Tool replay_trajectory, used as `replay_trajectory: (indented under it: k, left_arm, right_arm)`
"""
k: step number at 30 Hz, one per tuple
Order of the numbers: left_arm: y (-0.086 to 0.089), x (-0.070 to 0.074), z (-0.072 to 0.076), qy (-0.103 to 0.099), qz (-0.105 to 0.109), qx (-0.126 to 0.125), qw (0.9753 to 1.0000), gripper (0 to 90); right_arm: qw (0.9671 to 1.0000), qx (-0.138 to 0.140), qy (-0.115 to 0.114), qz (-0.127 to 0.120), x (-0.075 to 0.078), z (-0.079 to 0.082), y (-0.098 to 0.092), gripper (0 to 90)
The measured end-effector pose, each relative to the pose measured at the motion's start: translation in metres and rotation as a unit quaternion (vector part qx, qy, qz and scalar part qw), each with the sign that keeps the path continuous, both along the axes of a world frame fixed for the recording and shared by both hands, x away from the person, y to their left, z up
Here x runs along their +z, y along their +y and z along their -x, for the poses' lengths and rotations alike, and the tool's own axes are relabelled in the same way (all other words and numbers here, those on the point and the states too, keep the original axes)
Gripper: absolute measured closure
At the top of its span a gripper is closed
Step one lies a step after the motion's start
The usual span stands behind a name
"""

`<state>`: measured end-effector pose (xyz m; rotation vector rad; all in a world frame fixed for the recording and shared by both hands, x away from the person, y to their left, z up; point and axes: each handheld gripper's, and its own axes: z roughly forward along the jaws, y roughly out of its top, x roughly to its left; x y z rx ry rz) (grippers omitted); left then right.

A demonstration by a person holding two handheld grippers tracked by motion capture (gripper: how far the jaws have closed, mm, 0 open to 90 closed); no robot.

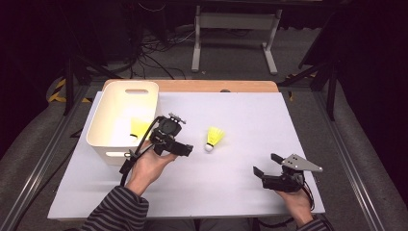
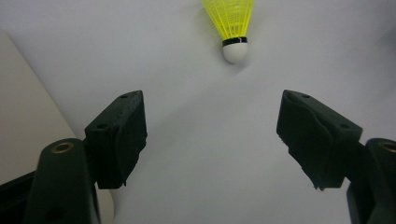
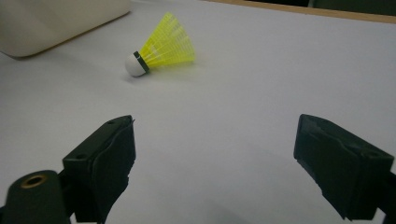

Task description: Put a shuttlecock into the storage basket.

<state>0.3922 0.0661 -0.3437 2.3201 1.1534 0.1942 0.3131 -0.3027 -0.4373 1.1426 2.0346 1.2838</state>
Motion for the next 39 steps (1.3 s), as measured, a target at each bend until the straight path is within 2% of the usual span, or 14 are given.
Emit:
replay_trajectory:
  k: [13,25,34,39]
  left_arm:
    - [-0.009,-0.014,0.001,0.003,-0.01,-0.006,0.9999,24.8]
    - [-0.01,-0.027,-0.001,0.013,-0.004,0.0,0.9999,24.9]
    - [-0.008,-0.035,-0.001,0.019,-0.002,0.006,0.9998,24.9]
    - [-0.009,-0.038,-0.002,0.019,-0.002,0.009,0.9998,25.0]
  right_arm:
    - [1.0,-0.001,0.001,-0.008,0.0,-0.001,0.0,13.0]
    - [0.9999,-0.002,0.0,-0.011,0.003,-0.001,0.002,12.9]
    - [1.0,0.006,-0.006,-0.002,0.008,-0.007,0.01,13.0]
    - [0.9999,0.014,-0.001,0.003,0.011,-0.014,0.016,13.9]
